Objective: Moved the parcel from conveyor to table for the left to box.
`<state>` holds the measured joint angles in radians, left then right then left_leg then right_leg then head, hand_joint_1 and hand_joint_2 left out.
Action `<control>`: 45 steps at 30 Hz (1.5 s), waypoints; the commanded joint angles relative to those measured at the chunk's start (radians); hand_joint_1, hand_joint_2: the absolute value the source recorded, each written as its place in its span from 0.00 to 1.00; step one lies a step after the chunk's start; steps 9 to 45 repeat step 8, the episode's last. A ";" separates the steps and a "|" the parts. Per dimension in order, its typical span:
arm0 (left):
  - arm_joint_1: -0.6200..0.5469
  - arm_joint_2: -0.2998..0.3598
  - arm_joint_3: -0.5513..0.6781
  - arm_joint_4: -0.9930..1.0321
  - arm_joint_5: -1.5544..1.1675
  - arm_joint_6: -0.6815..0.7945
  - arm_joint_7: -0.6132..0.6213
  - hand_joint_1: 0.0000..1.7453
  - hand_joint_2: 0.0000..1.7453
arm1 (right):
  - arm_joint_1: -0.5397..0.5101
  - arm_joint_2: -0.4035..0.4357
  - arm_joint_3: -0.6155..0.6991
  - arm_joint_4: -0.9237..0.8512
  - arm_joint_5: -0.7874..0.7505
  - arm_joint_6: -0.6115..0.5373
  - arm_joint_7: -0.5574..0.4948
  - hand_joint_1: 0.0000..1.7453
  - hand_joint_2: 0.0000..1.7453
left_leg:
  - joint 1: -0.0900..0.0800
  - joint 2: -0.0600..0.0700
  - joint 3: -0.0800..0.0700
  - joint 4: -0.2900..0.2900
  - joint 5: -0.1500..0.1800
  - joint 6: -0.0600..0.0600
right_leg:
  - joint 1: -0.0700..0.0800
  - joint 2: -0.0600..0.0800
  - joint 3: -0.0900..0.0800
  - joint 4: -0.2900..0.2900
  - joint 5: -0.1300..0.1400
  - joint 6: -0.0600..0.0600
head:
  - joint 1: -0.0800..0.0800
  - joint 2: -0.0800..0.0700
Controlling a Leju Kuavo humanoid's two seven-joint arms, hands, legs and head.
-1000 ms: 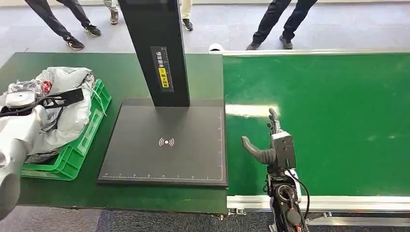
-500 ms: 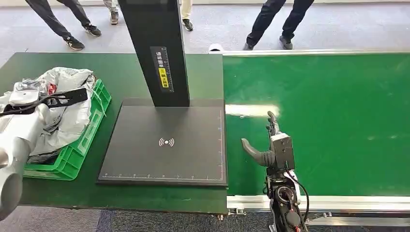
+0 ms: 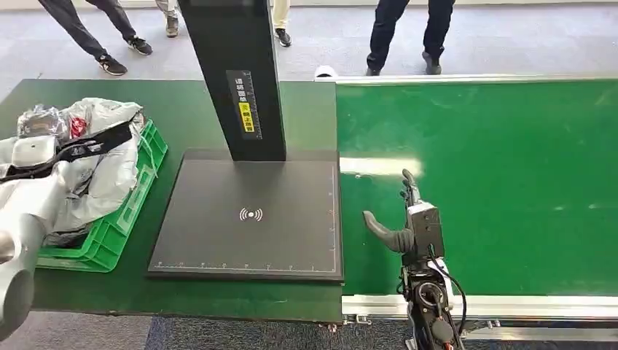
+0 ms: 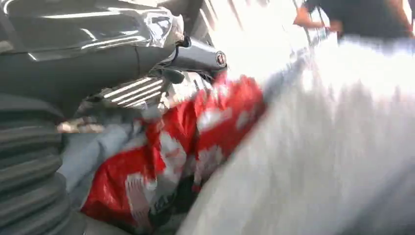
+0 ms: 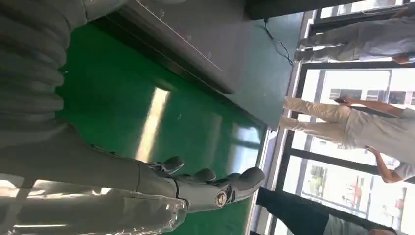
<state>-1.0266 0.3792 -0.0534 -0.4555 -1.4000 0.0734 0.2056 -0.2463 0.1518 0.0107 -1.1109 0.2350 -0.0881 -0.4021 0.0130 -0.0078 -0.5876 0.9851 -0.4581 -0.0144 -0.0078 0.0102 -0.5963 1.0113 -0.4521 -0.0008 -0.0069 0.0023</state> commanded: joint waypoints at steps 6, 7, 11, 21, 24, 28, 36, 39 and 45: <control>0.110 0.020 0.043 -0.267 0.065 0.360 -0.024 0.00 1.00 | 0.001 -0.003 -0.012 0.019 0.002 0.001 0.005 0.00 1.00 | 0.000 0.003 0.002 -0.001 -0.001 0.001 | 0.000 0.000 0.001 -0.002 0.000 0.000 | 0.000 0.000; 0.111 0.016 0.045 -0.274 0.068 0.367 -0.025 0.00 1.00 | 0.001 -0.003 -0.013 0.019 0.002 0.000 0.004 0.00 1.00 | 0.000 0.002 0.002 -0.002 0.000 0.001 | 0.000 0.000 0.002 -0.002 0.000 0.000 | 0.000 0.000; 0.121 0.012 0.045 -0.301 0.058 0.370 -0.017 0.00 1.00 | -0.004 -0.002 -0.016 0.024 0.004 0.001 0.003 0.00 1.00 | 0.000 0.001 0.001 -0.001 0.000 0.000 | 0.000 0.000 0.001 -0.001 0.000 0.000 | 0.000 0.000; 0.121 0.012 0.045 -0.301 0.058 0.370 -0.017 0.00 1.00 | -0.004 -0.002 -0.016 0.024 0.004 0.001 0.003 0.00 1.00 | 0.000 0.001 0.001 -0.001 0.000 0.000 | 0.000 0.000 0.001 -0.001 0.000 0.000 | 0.000 0.000; 0.121 0.012 0.045 -0.301 0.058 0.370 -0.017 0.00 1.00 | -0.004 -0.002 -0.016 0.024 0.004 0.001 0.003 0.00 1.00 | 0.000 0.001 0.001 -0.001 0.000 0.000 | 0.000 0.000 0.001 -0.001 0.000 0.000 | 0.000 0.000; 0.121 0.012 0.045 -0.301 0.058 0.370 -0.017 0.00 1.00 | -0.004 -0.002 -0.016 0.024 0.004 0.001 0.003 0.00 1.00 | 0.000 0.001 0.001 -0.001 0.000 0.000 | 0.000 0.000 0.001 -0.001 0.000 0.000 | 0.000 0.000; 0.121 0.012 0.045 -0.301 0.058 0.370 -0.017 0.00 1.00 | -0.004 -0.002 -0.016 0.024 0.004 0.001 0.003 0.00 1.00 | 0.000 0.001 0.001 -0.001 0.000 0.000 | 0.000 0.000 0.001 -0.001 0.000 0.000 | 0.000 0.000; 0.121 0.012 0.045 -0.301 0.058 0.370 -0.017 0.00 1.00 | -0.004 -0.002 -0.016 0.024 0.004 0.001 0.003 0.00 1.00 | 0.000 0.001 0.001 -0.001 0.000 0.000 | 0.000 0.000 0.001 -0.001 0.000 0.000 | 0.000 0.000; 0.121 0.012 0.045 -0.301 0.058 0.370 -0.017 0.00 1.00 | -0.004 -0.002 -0.016 0.024 0.004 0.001 0.003 0.00 1.00 | 0.000 0.001 0.001 -0.001 0.000 0.000 | 0.000 0.000 0.001 -0.001 0.000 0.000 | 0.000 0.000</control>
